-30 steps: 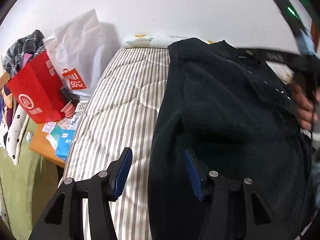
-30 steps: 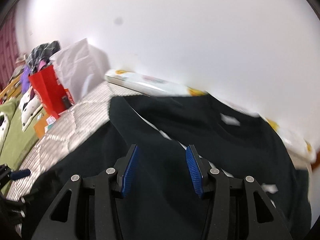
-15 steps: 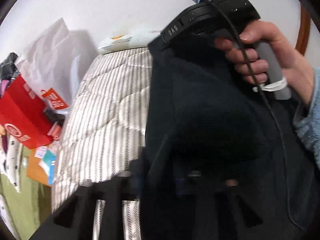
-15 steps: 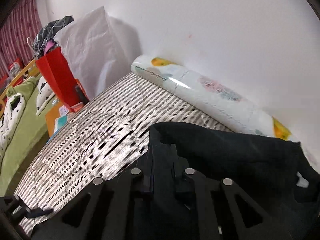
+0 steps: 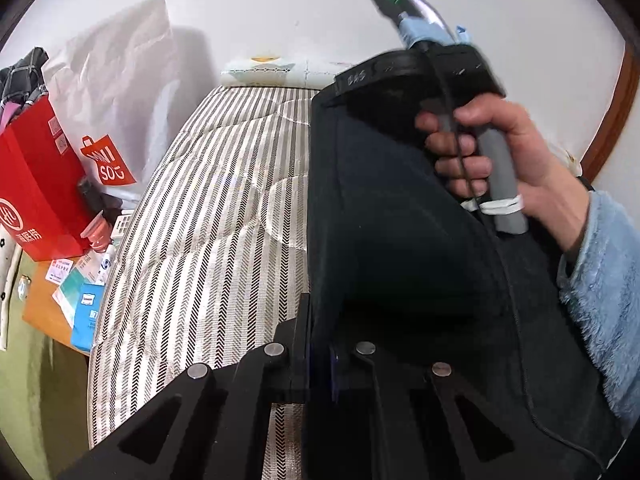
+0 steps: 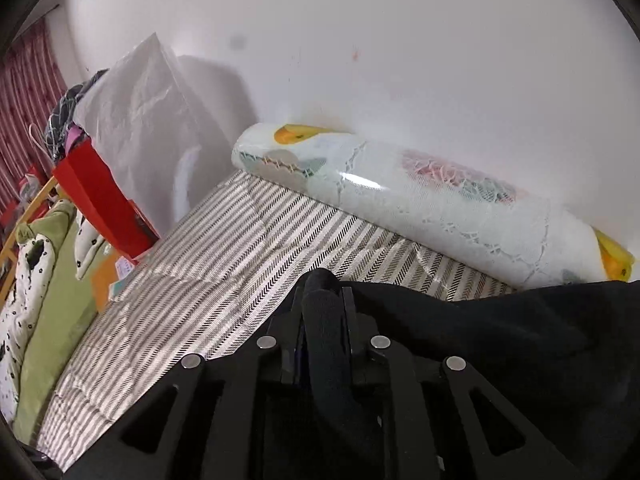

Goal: Fold small clothes

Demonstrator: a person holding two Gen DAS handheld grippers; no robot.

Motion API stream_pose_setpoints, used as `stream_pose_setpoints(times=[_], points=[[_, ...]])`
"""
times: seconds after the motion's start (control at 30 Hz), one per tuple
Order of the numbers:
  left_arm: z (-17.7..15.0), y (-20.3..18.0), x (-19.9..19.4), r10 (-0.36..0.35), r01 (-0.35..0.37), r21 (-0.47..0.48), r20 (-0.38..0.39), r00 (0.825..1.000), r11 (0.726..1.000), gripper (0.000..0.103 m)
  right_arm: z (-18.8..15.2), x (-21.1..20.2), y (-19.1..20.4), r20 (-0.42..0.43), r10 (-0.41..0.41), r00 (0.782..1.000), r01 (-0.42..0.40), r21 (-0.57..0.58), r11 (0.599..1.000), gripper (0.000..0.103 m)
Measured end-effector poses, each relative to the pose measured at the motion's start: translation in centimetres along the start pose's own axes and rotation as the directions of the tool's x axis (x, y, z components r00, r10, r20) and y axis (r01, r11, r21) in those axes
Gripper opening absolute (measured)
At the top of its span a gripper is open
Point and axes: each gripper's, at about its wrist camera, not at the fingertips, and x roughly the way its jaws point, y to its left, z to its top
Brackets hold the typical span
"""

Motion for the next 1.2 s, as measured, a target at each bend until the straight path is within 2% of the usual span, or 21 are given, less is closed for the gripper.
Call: stream_pose_setpoints(times=[0.03, 0.07, 0.1, 0.13, 0.23, 0.33, 0.43, 0.5, 0.53, 0.6, 0.63, 0.7, 0.8, 0.9, 0.97, 1.07, 1.13, 1.2], points=[[0.0, 0.0, 0.0, 0.005, -0.005, 0.002, -0.002, 1.0, 1.0, 0.009, 0.1, -0.4, -0.2, -0.004, 0.007, 1.0, -0.007, 0.014, 1.0, 0.019], [-0.1, 0.0, 0.0, 0.007, -0.007, 0.002, -0.004, 1.0, 1.0, 0.01, 0.1, -1.0, -0.4, -0.005, 0.013, 1.0, -0.013, 0.027, 1.0, 0.024], [-0.1, 0.0, -0.1, 0.009, -0.009, 0.001, -0.007, 1.0, 1.0, 0.01, 0.1, -1.9, -0.7, -0.004, 0.009, 1.0, -0.009, 0.04, 0.999, 0.034], [-0.2, -0.2, -0.2, 0.013, -0.013, 0.002, -0.011, 1.0, 1.0, 0.01, -0.1, -2.9, -0.9, 0.004, 0.0, 1.0, 0.0, 0.048, 0.999, 0.038], [-0.4, -0.6, -0.7, 0.022, -0.022, 0.009, -0.024, 0.999, 1.0, 0.011, -1.5, -7.2, -2.2, 0.043, -0.051, 0.998, 0.049, 0.053, 0.997, 0.041], [-0.9, -1.2, -1.3, 0.03, -0.029, 0.018, -0.033, 0.999, 0.999, 0.015, -4.4, -11.3, -4.1, 0.04, -0.129, 0.991, 0.127, 0.065, 0.99, 0.041], [-1.5, -2.0, -2.0, 0.023, -0.023, 0.016, -0.026, 0.999, 1.0, 0.026, -9.1, -15.9, -6.9, 0.025, -0.27, 0.962, 0.267, 0.092, 0.959, 0.041], [-2.0, -2.4, -2.6, 0.0, 0.0, 0.0, -0.025, 1.0, 1.0, 0.037, -12.7, -19.4, -9.0, 0.025, -0.391, 0.92, 0.385, 0.131, 0.914, 0.041], [-2.2, -2.6, -2.9, -0.006, 0.006, -0.002, -0.024, 1.0, 1.0, 0.04, -14.6, -21.1, -10.4, 0.015, -0.432, 0.902, 0.425, 0.153, 0.892, 0.041], [-2.8, -3.2, -3.5, -0.011, 0.011, 0.006, -0.018, 1.0, 1.0, 0.052, -17.8, -23.7, -12.9, -0.036, -0.492, 0.87, 0.488, 0.199, 0.85, 0.041], [-3.1, -3.5, -3.8, -0.01, 0.01, 0.012, -0.014, 1.0, 1.0, 0.053, -19.5, -25.0, -14.5, -0.069, -0.516, 0.854, 0.517, 0.224, 0.826, 0.041], [-3.8, -4.1, -4.3, 0.001, 0.0, 0.023, -0.015, 1.0, 1.0, 0.053, -22.5, -26.9, -16.9, -0.123, -0.536, 0.836, 0.548, 0.254, 0.797, 0.041], [-4.9, -4.7, -4.9, 0.01, -0.01, 0.021, -0.023, 1.0, 1.0, 0.053, -26.0, -27.7, -18.6, -0.179, -0.549, 0.816, 0.577, 0.26, 0.774, 0.041], [-5.6, -5.3, -5.2, 0.022, -0.021, 0.038, -0.019, 1.0, 0.999, 0.053, -27.7, -28.9, -19.0, -0.146, -0.516, 0.844, 0.534, 0.328, 0.78, 0.045], [-5.9, -5.5, -5.4, 0.041, -0.04, 0.041, -0.01, 0.999, 0.998, 0.053, -27.7, -30.3, -18.6, -0.136, -0.519, 0.844, 0.531, 0.352, 0.77, 0.045], [-6.3, -5.4, -5.6, 0.035, -0.035, 0.012, -0.007, 0.999, 0.999, 0.053, -27.7, -33.3, -17.3, -0.076, -0.525, 0.848, 0.512, 0.374, 0.773, 0.049], [-6.7, -5.3, -5.8, 0.032, -0.032, 0.001, 0.006, 0.999, 0.999, 0.053, -28.3, -35.5, -17.0, -0.058, -0.554, 0.83, 0.531, 0.382, 0.756, 0.052], [-7.2, -5.1, -5.9, 0.041, -0.041, -0.003, 0.003, 0.999, 0.999, 0.053, -29.3, -38.0, -17.0, -0.047, -0.599, 0.799, 0.566, 0.394, 0.724, 0.059]])
